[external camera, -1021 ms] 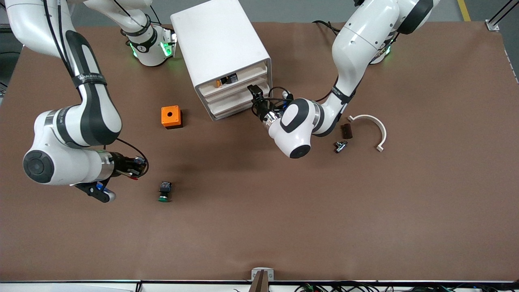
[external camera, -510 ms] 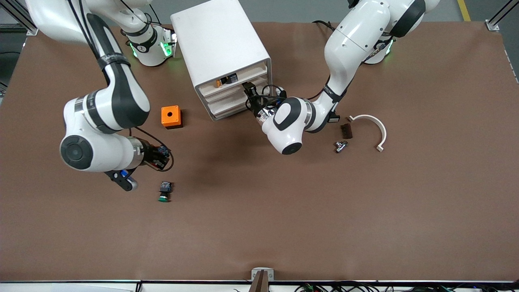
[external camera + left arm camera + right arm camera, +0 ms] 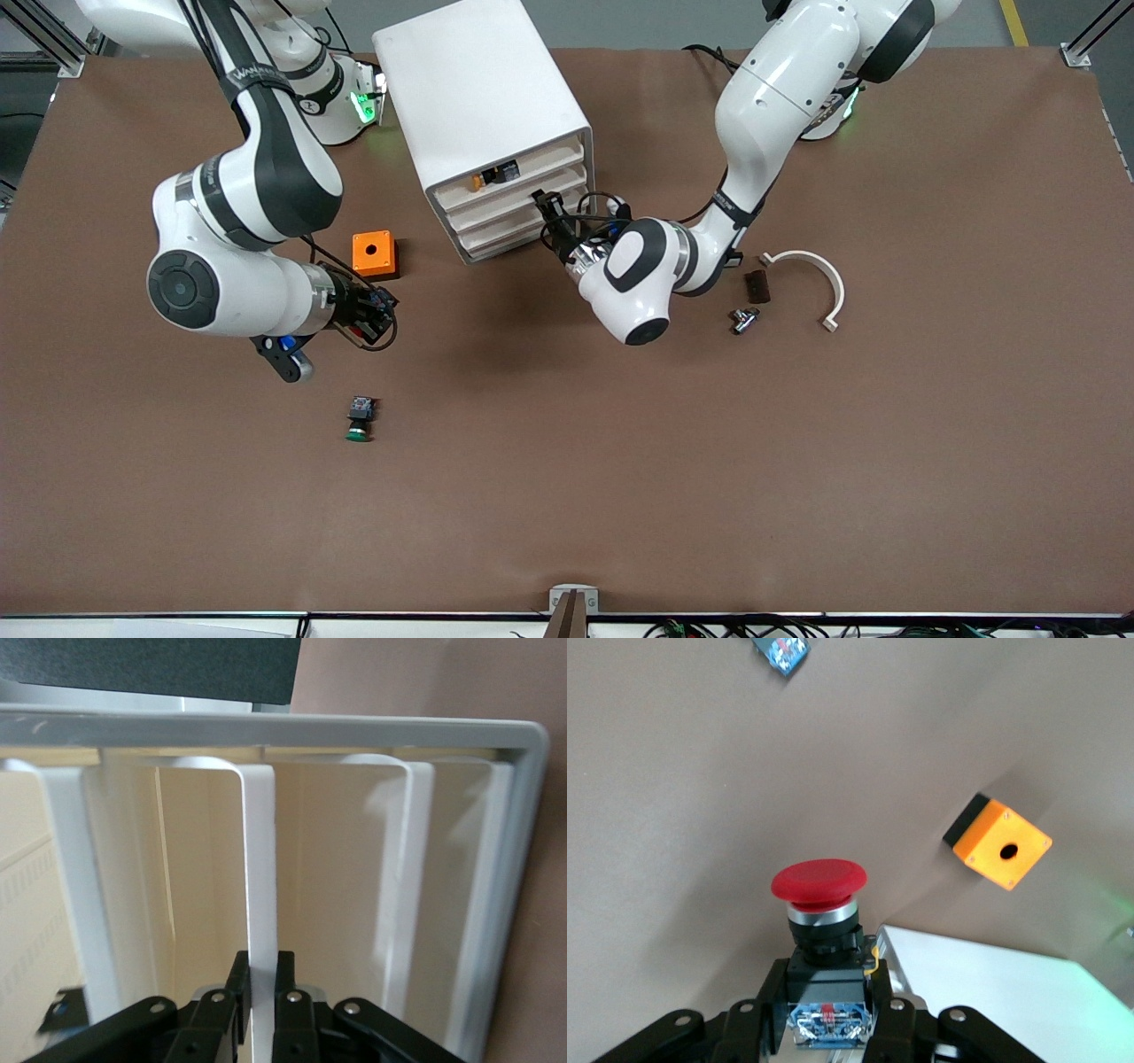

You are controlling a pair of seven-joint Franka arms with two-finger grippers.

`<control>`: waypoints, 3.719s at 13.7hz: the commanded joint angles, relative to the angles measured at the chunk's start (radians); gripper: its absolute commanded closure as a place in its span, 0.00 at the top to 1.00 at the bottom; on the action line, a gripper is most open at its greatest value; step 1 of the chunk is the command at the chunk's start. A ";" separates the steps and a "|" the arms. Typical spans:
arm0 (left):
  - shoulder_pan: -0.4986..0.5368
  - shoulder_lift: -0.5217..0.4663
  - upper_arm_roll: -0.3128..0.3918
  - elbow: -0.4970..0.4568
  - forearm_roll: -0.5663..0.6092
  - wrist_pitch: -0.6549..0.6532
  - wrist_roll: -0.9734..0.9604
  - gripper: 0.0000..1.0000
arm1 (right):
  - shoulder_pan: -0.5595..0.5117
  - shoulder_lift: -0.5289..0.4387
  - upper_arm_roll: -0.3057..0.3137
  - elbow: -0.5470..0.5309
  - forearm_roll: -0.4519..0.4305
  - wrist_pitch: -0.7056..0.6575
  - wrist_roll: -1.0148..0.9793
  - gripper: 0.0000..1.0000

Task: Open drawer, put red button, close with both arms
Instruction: 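Carry the red button into the open drawer with the right gripper, then open the right gripper to release the button and withdraw both grippers, then move the left gripper to the drawer front while the right gripper retracts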

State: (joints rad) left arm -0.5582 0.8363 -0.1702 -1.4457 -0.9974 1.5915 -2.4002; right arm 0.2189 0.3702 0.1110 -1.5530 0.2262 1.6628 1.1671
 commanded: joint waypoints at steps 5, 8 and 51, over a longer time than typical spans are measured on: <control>0.170 0.004 0.005 0.128 0.008 -0.035 0.080 0.02 | 0.152 -0.132 -0.002 -0.162 0.056 0.149 0.307 0.04; 0.179 0.004 0.005 0.128 0.006 -0.027 0.144 0.28 | 0.252 -0.126 -0.004 -0.163 0.056 0.224 0.454 0.04; -0.097 -0.109 0.103 0.168 0.883 0.254 1.422 1.00 | -0.201 -0.399 -0.159 -0.076 -0.115 -0.055 -0.932 1.00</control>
State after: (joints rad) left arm -0.6238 0.7354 -0.0678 -1.2580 -0.1118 1.8284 -0.9638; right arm -0.0159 0.0261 -0.0324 -1.5926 0.1592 1.6221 0.2478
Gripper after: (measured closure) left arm 0.004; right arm 0.000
